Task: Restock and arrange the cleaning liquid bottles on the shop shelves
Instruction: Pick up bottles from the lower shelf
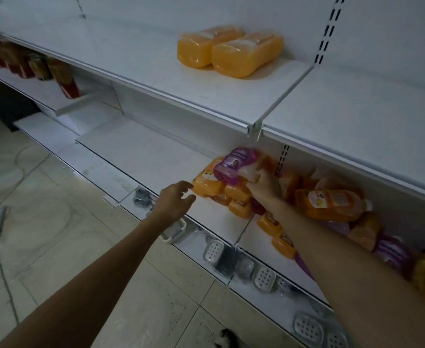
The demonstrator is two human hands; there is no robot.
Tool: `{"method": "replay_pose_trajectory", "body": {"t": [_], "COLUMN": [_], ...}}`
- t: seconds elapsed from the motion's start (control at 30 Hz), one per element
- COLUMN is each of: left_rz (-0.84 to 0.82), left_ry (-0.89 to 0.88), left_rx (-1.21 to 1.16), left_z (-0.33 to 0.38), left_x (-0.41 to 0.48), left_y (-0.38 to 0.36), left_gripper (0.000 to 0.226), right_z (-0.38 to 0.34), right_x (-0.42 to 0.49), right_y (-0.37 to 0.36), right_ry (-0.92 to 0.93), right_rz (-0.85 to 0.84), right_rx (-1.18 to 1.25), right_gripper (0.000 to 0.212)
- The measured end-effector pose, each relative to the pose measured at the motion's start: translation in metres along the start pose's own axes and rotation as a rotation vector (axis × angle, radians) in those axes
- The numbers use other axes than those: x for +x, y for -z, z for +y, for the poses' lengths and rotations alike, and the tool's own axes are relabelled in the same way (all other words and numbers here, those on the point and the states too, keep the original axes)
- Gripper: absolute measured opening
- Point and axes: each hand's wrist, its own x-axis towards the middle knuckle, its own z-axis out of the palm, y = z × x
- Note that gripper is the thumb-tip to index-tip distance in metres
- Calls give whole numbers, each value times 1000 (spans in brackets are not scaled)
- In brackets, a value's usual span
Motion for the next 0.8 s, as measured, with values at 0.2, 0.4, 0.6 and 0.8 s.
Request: {"method": "replay_pose_trajectory", "body": {"t": [0.2,0.4,0.6,0.8], "left_rz": [-16,-191,-316,-424], "left_ry": [69,7,-38,-30], "left_rx": [-76,-73,-88,-211], "left_z": [-25,-61,-100,-127], "left_x": [64,120,170,189], "left_y": [-1,1,23,29], "left_gripper": [36,36,34,30], "right_z": [6,-10,-34,-69], "right_x": [29,59,59,58], "right_y": [-8,-40,-94,-152], "right_ry": [-146,-222,-125,-280], "right_rz": [5,143,399,245], "right_rx": [57,11,-521,-285], "right_gripper": [50,64,58,32]}}
